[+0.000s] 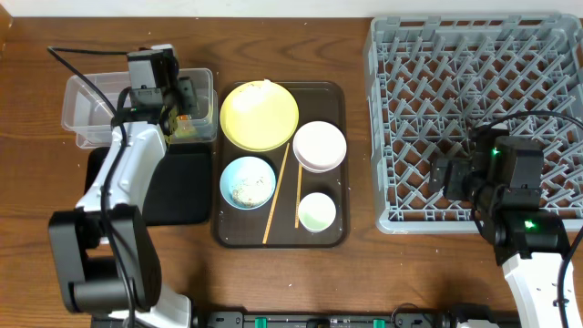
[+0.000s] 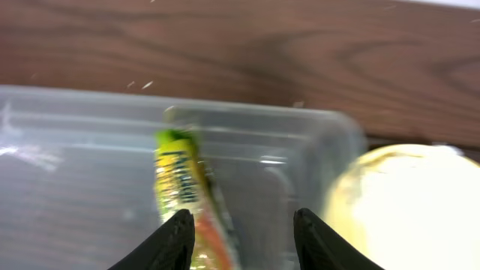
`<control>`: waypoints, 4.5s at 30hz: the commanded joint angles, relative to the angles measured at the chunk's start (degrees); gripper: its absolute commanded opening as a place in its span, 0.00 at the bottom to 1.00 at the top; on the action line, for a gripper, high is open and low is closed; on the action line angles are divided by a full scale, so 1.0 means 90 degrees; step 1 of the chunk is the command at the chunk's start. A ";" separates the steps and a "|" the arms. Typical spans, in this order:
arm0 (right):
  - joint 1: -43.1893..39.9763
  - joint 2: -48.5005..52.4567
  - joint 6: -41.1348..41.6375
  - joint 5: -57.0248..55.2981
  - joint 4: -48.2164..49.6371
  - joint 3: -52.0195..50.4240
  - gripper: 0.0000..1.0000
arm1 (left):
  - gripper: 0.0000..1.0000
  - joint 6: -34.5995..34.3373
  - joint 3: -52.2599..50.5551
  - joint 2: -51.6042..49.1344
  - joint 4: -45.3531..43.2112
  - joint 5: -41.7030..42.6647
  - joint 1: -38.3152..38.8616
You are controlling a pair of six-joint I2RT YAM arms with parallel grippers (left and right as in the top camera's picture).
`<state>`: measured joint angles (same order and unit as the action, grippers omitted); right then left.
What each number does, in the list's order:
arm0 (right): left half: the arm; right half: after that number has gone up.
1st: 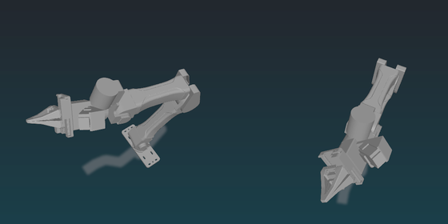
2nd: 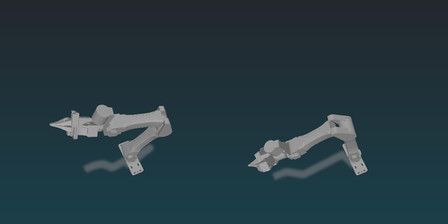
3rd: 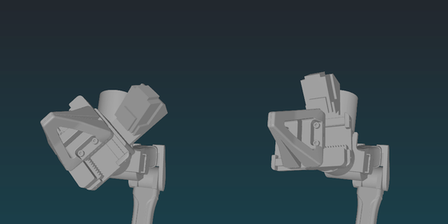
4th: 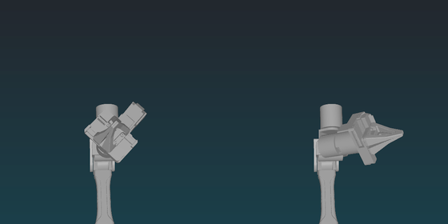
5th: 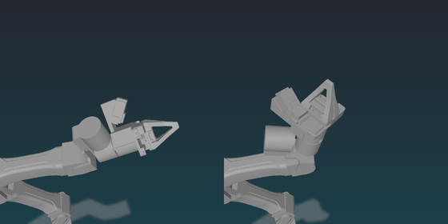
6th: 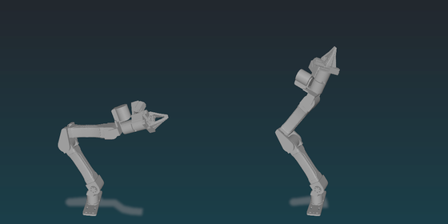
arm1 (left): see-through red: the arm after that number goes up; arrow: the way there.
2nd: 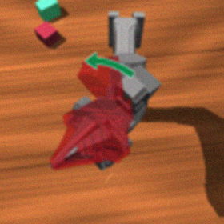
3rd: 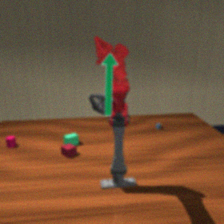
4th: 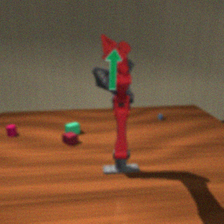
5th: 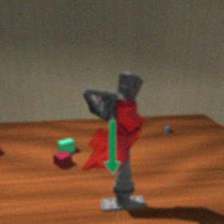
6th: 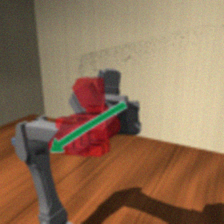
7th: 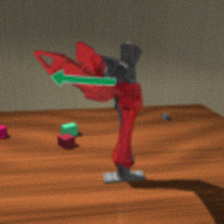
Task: Sort waste into correct bins and load items into the dishwasher rack
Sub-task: 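Carry the wrapper left and drop it into the clear plastic bin, then grasp the white tissue on the yellow plate with the left gripper, then move the tissue left and release it into the clear bin, then grasp the rim of the blue rice bowl with the left gripper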
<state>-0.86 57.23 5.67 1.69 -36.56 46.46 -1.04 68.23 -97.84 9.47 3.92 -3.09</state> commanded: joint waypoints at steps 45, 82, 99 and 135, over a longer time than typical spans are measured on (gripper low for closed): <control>0.0080 -0.0036 0.0078 0.0027 -0.0034 0.0131 0.99 | 0.41 0.1943 0.0308 -0.2441 -0.1192 -0.0393 0.1710; 0.0080 -0.0036 0.0075 0.0027 -0.0036 0.0131 0.99 | 0.09 -0.2623 0.0231 0.0386 0.1086 -0.0942 -0.0012; 0.0080 -0.0036 0.0075 0.0029 -0.0039 0.0131 0.99 | 0.61 -0.2480 0.0219 0.0418 0.1258 -0.0658 -0.0325; 0.0080 -0.0036 0.0080 0.0029 -0.0063 0.0129 0.99 | 0.50 -0.2922 -0.0104 -0.0814 0.3672 -0.0367 0.3580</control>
<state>-0.86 57.23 5.67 1.69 -37.06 46.46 -26.76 67.83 -103.74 42.78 1.13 29.06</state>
